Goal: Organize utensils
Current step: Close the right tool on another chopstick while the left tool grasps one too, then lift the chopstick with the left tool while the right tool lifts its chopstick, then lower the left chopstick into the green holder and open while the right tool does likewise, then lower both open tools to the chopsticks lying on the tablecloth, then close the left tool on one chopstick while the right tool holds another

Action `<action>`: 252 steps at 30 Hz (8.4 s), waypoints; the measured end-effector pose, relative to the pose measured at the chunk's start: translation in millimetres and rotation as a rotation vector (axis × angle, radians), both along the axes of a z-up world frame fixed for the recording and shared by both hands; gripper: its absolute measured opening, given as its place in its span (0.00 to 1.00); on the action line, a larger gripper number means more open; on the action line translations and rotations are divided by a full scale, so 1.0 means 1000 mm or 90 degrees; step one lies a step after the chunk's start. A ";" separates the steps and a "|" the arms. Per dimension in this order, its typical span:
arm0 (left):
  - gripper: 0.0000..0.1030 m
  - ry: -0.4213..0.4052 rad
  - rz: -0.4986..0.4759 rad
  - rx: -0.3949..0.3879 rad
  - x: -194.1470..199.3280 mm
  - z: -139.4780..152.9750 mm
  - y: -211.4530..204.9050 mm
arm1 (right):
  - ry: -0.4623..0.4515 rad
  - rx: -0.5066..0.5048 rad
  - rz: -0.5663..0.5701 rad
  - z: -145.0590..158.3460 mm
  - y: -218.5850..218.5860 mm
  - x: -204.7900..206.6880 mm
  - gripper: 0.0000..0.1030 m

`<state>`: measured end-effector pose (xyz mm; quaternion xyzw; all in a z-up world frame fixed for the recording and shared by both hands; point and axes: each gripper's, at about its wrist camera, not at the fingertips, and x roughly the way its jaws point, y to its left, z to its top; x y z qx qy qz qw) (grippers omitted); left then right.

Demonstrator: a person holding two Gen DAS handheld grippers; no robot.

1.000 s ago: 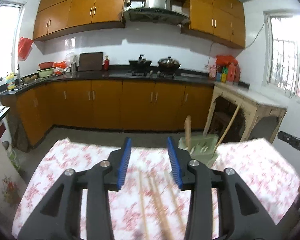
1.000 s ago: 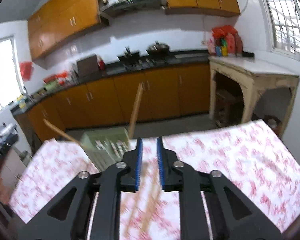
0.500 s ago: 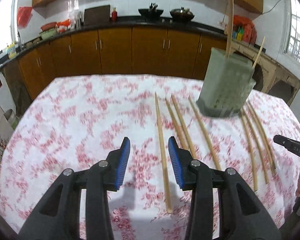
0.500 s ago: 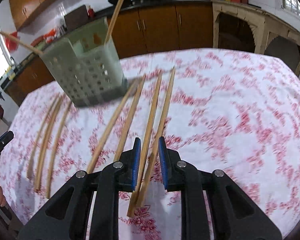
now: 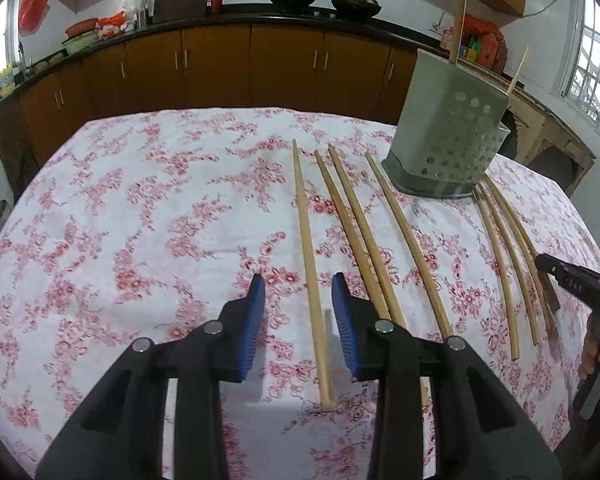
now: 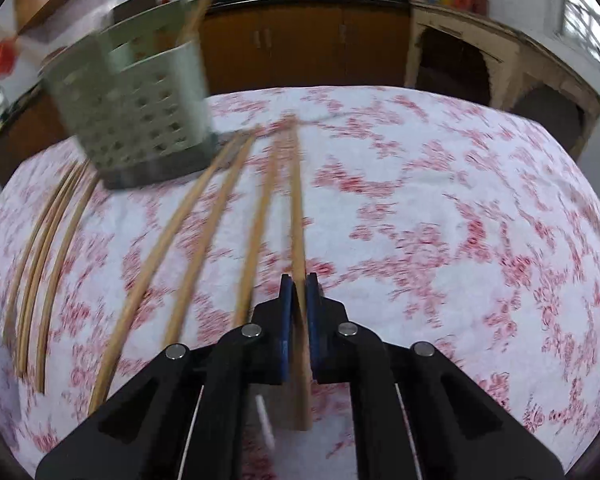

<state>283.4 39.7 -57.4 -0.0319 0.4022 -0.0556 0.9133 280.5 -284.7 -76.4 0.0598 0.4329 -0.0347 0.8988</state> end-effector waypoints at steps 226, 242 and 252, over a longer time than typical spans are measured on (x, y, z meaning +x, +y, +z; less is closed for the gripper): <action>0.09 0.038 -0.020 0.066 -0.004 -0.022 -0.053 | -0.020 0.007 -0.019 -0.002 -0.007 -0.017 0.07; 0.12 0.035 -0.007 0.040 0.026 -0.021 -0.006 | -0.023 0.041 -0.020 -0.004 -0.015 -0.010 0.07; 0.17 0.035 -0.015 0.050 0.024 -0.022 -0.013 | -0.023 0.042 -0.021 -0.004 -0.014 -0.010 0.08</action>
